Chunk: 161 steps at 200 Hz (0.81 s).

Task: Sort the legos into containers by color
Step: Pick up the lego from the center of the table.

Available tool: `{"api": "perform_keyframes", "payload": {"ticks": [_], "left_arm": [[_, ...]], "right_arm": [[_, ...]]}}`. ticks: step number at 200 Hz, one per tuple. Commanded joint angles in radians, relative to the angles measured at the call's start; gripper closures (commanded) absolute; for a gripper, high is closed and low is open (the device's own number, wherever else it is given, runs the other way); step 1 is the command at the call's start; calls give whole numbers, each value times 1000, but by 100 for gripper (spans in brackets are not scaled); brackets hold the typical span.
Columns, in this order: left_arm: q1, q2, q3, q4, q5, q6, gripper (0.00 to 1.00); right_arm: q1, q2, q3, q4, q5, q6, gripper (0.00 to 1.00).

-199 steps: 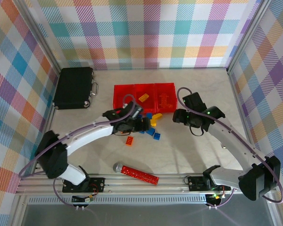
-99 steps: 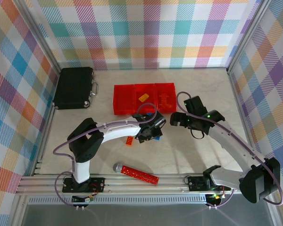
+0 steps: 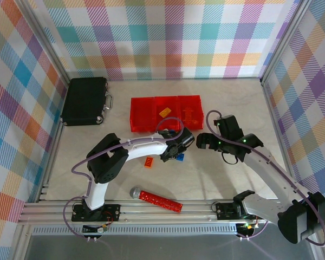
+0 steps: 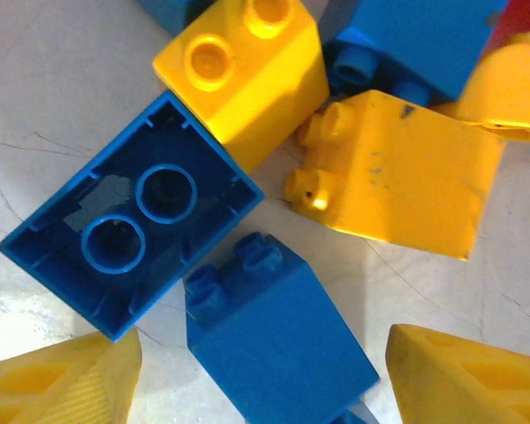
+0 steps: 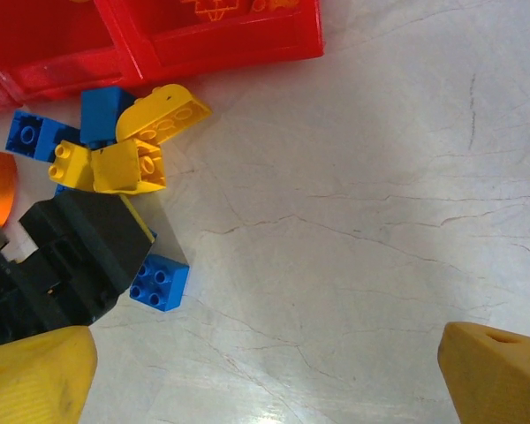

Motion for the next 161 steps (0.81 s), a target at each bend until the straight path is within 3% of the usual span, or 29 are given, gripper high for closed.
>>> {"api": "perform_keyframes", "payload": {"ticks": [1,66,161], "left_arm": [[-5,33,34,-37,-46,-46,28],[-5,92,66,-19,-70,-58,37],[-6,38,11,5,-99,-21,79]], "right_arm": [[-11,-34,-21,36,-27,-26,1],[-25,-65,-64,55,-35,-29,1],[-42,-106,-108,53,-12,-24,1]]}}
